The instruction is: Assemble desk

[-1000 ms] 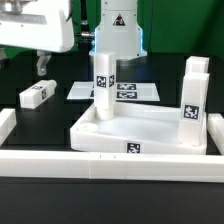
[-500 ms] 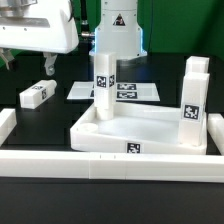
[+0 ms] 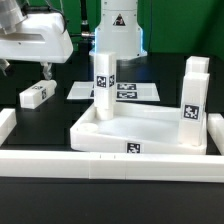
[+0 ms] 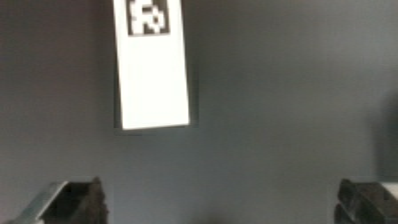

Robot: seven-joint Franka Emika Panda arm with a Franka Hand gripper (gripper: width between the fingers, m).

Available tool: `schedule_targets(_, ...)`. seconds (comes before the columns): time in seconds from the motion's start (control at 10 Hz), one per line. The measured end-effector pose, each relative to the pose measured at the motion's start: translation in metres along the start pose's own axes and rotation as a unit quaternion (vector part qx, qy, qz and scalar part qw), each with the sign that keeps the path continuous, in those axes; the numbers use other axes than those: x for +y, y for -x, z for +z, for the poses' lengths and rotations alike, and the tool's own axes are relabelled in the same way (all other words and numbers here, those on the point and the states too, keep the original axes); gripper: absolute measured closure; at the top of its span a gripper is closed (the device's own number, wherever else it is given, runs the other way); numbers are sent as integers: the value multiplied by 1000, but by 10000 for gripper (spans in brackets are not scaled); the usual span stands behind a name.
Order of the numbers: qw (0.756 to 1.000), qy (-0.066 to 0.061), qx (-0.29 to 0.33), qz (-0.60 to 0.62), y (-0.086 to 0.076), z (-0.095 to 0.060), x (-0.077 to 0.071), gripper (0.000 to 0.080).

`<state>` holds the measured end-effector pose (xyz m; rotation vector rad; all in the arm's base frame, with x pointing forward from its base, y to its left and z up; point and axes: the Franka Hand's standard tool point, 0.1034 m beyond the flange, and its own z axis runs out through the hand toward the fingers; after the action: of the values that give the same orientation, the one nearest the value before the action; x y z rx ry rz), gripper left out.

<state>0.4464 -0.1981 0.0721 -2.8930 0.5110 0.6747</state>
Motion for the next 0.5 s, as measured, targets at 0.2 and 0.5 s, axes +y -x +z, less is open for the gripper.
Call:
schedule_targets(0.2, 1000, 1, -11, 0, -2, 2, 0, 150)
schedule_targets(0.5, 996, 40, -13, -73, -5, 8, 15, 150)
